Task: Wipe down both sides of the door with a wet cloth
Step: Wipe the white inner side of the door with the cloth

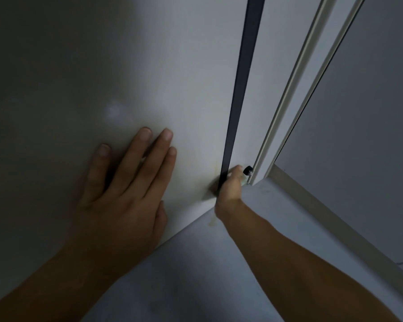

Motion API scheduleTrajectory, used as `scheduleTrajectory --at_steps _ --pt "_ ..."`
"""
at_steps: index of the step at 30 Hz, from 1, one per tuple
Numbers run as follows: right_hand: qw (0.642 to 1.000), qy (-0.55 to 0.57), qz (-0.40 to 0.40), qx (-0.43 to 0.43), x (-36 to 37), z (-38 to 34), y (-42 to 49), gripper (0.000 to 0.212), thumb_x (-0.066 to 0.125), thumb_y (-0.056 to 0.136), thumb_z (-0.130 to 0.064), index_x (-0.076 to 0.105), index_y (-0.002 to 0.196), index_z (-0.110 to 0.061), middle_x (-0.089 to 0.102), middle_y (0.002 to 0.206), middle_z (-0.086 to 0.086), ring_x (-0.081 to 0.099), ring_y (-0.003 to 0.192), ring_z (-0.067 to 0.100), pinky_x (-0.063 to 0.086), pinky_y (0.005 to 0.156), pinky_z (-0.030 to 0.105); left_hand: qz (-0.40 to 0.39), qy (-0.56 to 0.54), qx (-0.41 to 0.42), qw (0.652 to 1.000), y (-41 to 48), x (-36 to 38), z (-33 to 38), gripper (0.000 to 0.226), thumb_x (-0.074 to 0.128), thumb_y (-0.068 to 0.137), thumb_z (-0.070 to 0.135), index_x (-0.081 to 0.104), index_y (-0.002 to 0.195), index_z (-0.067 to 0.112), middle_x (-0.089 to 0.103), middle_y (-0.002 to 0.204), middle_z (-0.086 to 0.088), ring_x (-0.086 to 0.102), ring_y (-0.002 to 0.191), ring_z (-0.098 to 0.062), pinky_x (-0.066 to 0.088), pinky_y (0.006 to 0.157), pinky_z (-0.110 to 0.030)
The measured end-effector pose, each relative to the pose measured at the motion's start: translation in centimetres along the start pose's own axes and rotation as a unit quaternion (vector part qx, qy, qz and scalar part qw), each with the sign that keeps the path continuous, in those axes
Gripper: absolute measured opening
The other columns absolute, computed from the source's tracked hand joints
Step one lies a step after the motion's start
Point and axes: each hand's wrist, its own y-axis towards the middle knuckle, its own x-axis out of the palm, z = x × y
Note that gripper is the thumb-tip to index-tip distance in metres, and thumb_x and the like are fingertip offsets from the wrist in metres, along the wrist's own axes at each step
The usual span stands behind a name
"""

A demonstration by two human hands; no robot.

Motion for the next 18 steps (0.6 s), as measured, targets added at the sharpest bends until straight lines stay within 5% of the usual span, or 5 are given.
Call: scheduleTrajectory --at_steps 4,7,10,15,18 --pt "0.96 -0.027 -0.012 -0.277 3.6 -2.3 -8.5 0.069 0.024 0.105 -0.056 -0.006 0.161 -0.03 -0.015 0.168 -0.015 -0.012 0.154 -0.001 -0.008 0.124 0.018 0.001 -0.019 0.009 1.0 -0.9 -1.4 -1.1 0.08 0.049 0.086 0.028 0.033 0.159 0.0 0.017 0.172 -0.013 0.015 0.16 -0.029 0.001 0.128 -0.052" --pt "0.918 -0.049 -0.047 -0.391 4.7 -1.6 -11.7 0.066 0.015 0.103 -0.059 -0.011 0.159 -0.033 -0.021 0.167 -0.018 -0.017 0.152 -0.003 -0.01 0.124 0.019 0.005 -0.019 0.008 1.0 -2.2 -2.1 -2.5 0.079 0.046 0.086 0.029 0.034 0.157 -0.002 0.018 0.172 -0.015 0.017 0.16 -0.031 0.005 0.128 -0.055" --pt "0.944 -0.033 -0.023 -0.327 4.4 1.7 -11.9 0.062 0.025 0.106 -0.042 -0.01 0.155 -0.033 -0.018 0.168 -0.01 -0.013 0.154 0.001 -0.008 0.125 0.022 0.005 -0.02 0.01 1.0 -3.5 -3.2 -3.9 0.079 0.046 0.086 0.028 0.034 0.157 -0.002 0.018 0.172 -0.015 0.018 0.16 -0.03 0.006 0.128 -0.054" --pt "0.999 0.03 0.004 -0.016 2.7 3.8 -8.9 0.056 0.025 0.112 -0.033 0.014 0.162 -0.008 0.01 0.171 0.007 0.013 0.157 0.02 0.007 0.128 0.037 -0.005 -0.002 0.017 1.0 -4.8 -4.2 -5.2 0.078 0.049 0.086 0.027 0.034 0.157 -0.003 0.019 0.172 -0.014 0.018 0.16 -0.03 0.005 0.128 -0.054" --pt "0.981 -0.055 -0.057 -0.175 2.8 1.8 -9.7 0.065 0.021 0.106 -0.053 0.015 0.163 -0.02 0.006 0.172 0.002 0.011 0.157 0.017 0.014 0.127 0.03 -0.007 0.01 0.022 1.0 -5.5 -4.1 -5.8 0.078 0.049 0.086 0.027 0.035 0.157 -0.001 0.02 0.172 -0.013 0.018 0.16 -0.029 0.005 0.128 -0.053"
